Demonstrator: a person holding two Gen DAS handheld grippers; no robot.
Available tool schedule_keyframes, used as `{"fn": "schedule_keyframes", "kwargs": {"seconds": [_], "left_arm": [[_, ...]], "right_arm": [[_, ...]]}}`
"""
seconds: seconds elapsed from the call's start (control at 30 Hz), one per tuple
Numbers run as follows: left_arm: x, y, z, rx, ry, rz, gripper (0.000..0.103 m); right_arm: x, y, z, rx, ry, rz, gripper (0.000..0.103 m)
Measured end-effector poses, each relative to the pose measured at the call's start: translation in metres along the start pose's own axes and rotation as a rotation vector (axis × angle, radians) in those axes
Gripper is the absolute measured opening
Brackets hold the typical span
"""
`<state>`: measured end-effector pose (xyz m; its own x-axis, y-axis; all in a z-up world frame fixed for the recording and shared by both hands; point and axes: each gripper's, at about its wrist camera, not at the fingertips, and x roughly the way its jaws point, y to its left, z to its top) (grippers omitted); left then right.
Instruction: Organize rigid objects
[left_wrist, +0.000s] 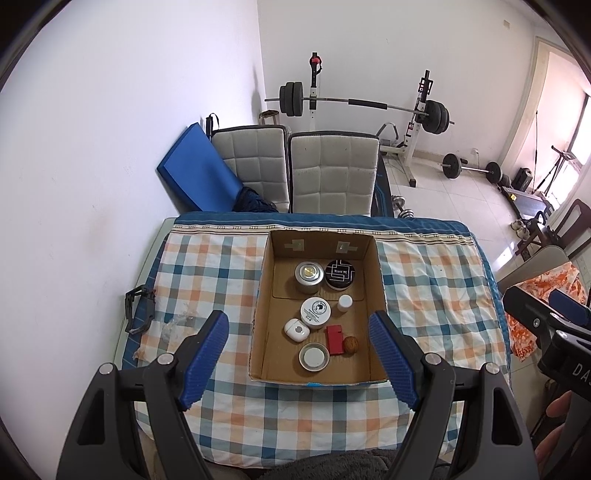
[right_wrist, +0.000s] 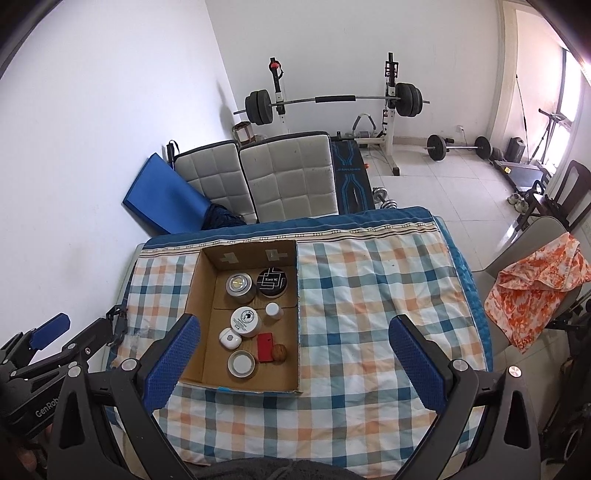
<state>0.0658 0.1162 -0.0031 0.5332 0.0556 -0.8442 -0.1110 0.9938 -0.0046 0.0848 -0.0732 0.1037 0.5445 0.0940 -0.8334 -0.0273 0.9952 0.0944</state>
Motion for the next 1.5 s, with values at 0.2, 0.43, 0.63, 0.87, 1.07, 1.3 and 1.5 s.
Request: {"fn": "schedule_keyframes", "kwargs": {"seconds": [0.2, 0.43, 0.63, 0.87, 1.07, 1.3, 1.5], "left_arm": [[0.0, -0.002, -0.002, -0.002, 0.006, -0.003, 0.077], [-0.001, -0.001, -0.006, -0.017, 0.011, -0.005, 0.077], [-0.002, 0.004, -0.005, -0.029, 0.005, -0.002, 0.077], [-0.004, 0.004, -0.005, -0.03, 0.002, -0.002, 0.077], [-0.002, 0.005, -0.006, -0.027, 0.015, 0.001, 0.077], [-0.003, 0.005, -0.008, -0.024, 0.022, 0.001, 0.077], [-0.003, 0.005, -0.009, -0.024, 0.019, 0.002, 0.077]], "right_arm": [[0.002, -0.001, -0.001, 0.001, 0.005, -0.006, 0.103], [0.003, -0.003, -0.002, -0.006, 0.005, -0.018, 0.103], [0.005, -0.005, -0.008, -0.028, 0.018, -0.023, 0.103], [0.005, -0.004, -0.009, -0.03, 0.017, -0.025, 0.103], [0.01, -0.005, -0.018, -0.032, 0.029, -0.015, 0.103], [0.01, -0.006, -0.024, -0.033, 0.034, -0.011, 0.103], [0.006, -0.006, -0.024, -0.042, 0.024, -0.011, 0.103]]}}
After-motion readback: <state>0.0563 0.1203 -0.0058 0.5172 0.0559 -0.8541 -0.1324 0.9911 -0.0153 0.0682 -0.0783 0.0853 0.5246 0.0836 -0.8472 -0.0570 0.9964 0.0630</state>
